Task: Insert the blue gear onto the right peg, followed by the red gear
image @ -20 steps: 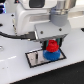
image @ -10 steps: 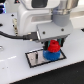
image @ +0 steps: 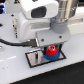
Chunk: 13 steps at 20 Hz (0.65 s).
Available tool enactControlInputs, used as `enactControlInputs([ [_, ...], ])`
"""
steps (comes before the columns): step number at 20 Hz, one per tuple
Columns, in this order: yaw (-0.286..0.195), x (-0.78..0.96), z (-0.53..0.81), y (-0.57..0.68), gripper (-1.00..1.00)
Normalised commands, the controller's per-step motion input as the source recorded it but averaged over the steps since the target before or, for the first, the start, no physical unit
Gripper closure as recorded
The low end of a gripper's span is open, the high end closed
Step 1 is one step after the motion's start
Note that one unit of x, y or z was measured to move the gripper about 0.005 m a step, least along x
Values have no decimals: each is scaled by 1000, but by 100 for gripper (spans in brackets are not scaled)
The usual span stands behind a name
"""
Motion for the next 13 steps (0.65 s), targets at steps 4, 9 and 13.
enactControlInputs([
  [4, 0, 22, 96, 10, -100],
  [9, 0, 9, 254, 17, -100],
  [13, 0, -5, 575, 24, -100],
])
